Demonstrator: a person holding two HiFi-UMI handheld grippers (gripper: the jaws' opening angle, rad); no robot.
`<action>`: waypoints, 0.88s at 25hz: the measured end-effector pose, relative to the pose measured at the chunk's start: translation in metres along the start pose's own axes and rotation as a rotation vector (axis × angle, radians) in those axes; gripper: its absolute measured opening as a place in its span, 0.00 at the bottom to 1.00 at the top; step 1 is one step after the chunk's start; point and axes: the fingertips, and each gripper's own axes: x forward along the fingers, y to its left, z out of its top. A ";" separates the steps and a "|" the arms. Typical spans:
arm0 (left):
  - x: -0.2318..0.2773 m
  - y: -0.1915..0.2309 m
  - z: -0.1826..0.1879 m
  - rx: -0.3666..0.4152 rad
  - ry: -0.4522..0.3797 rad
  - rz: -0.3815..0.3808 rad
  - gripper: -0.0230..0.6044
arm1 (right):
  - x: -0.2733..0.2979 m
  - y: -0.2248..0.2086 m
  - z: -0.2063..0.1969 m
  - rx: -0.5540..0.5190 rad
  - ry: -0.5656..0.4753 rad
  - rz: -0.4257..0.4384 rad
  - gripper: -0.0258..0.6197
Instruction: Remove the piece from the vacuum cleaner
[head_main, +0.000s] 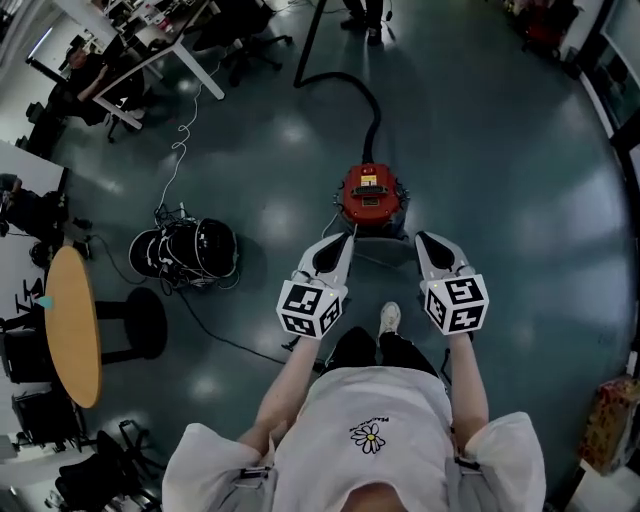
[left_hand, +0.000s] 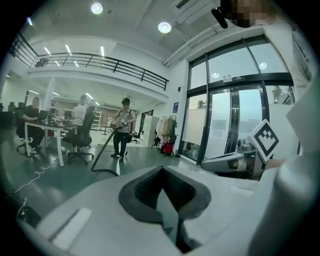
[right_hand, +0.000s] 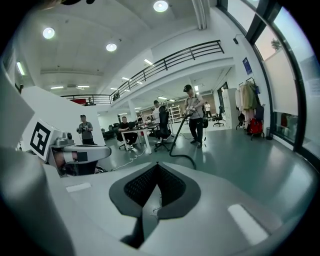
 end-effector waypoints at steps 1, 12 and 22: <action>0.010 0.003 -0.004 0.006 0.017 -0.004 0.04 | 0.009 -0.008 -0.002 0.005 0.010 0.002 0.08; 0.161 0.091 -0.144 0.088 0.360 -0.071 0.04 | 0.106 -0.057 -0.051 -0.204 0.143 0.015 0.08; 0.265 0.144 -0.330 0.176 0.687 -0.153 0.04 | 0.215 -0.090 -0.206 -0.282 0.460 0.128 0.21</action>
